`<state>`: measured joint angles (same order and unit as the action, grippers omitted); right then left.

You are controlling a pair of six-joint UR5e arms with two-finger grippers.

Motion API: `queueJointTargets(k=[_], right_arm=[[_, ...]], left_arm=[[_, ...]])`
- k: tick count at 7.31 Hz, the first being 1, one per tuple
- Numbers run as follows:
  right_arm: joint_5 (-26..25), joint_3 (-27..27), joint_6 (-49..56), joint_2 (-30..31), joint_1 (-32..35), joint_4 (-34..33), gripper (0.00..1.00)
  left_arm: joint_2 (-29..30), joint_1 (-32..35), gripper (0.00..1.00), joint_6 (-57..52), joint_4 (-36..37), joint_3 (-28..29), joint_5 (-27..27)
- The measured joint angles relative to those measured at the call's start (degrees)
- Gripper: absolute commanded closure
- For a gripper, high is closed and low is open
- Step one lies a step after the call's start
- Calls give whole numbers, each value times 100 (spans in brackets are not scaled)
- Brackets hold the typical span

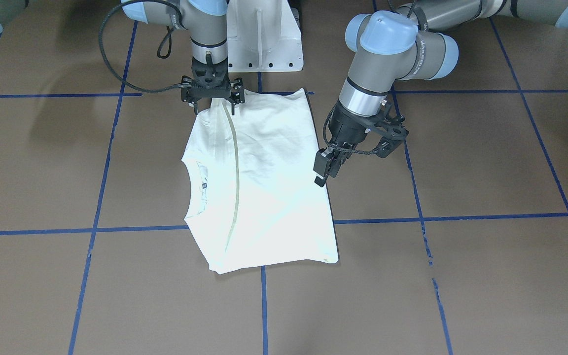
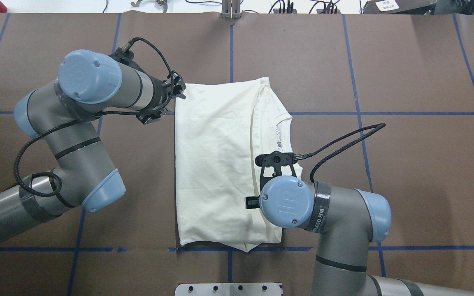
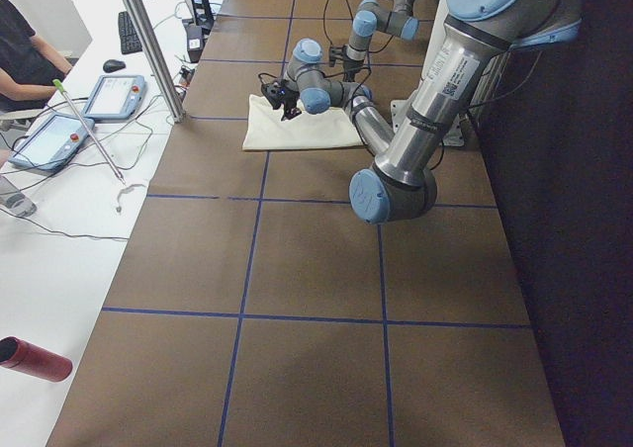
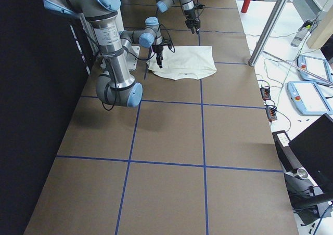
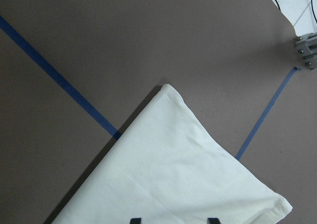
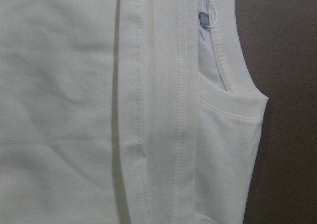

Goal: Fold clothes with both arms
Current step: 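Move both grippers to the shirt's near corners, right gripper at the collar side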

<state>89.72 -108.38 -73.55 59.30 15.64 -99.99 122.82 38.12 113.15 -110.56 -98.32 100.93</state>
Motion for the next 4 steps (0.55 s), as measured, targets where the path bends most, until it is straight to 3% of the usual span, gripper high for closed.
queueJointTargets(k=[4], right_arm=[[-43,427,733,-76,-102,-254,0]], left_arm=[[-21,-41,45,-2,-10,3,3]])
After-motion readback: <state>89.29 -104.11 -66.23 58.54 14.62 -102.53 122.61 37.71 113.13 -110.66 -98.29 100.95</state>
